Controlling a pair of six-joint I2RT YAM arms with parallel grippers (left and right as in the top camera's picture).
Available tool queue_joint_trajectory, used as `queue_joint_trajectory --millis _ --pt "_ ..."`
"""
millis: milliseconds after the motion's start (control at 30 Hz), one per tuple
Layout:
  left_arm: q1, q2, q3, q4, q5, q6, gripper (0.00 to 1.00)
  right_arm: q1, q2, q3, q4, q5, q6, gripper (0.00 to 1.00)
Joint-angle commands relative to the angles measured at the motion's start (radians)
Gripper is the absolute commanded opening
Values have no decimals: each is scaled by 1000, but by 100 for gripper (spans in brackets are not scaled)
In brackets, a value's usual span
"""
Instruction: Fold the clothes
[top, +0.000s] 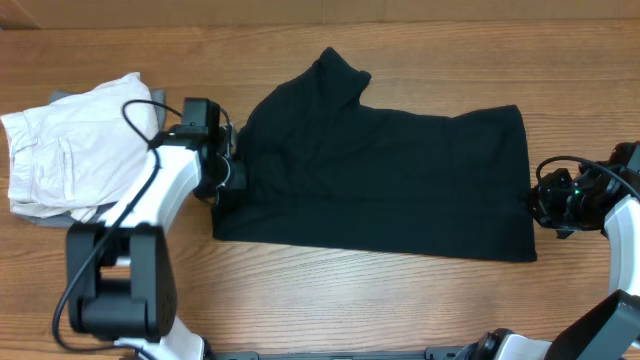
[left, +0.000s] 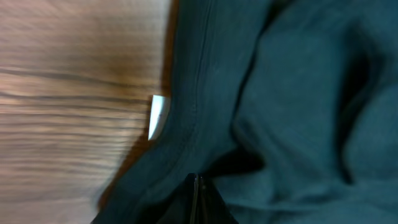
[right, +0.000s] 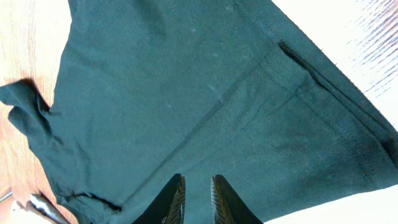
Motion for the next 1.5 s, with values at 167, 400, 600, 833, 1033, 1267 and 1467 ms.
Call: queue_joint_trajectory --millis 167,400,600,833,1033,1267,1467 --pt "19 127 -13 -81 -272 -56 4 5 -7 17 -6 -9 -44 18" --pt "101 120 -11 -183 -387 -82 4 5 -7 17 -3 -9 -45 18" --pt "117 86 29 -205 -320 -49 4 5 -7 17 27 -11 -46 18" --pt "97 -17 264 -326 -171 -27 28 48 -7 35 170 -172 -76 25" --pt "64 -40 475 -359 0 92 64 166 17 101 259 -159 -67 44" --pt "30 -28 603 -317 29 166 86 200 165 204 366 -80 -30 56" --pt "30 33 610 -295 74 166 88 215 346 269 501 -79 -53 56"
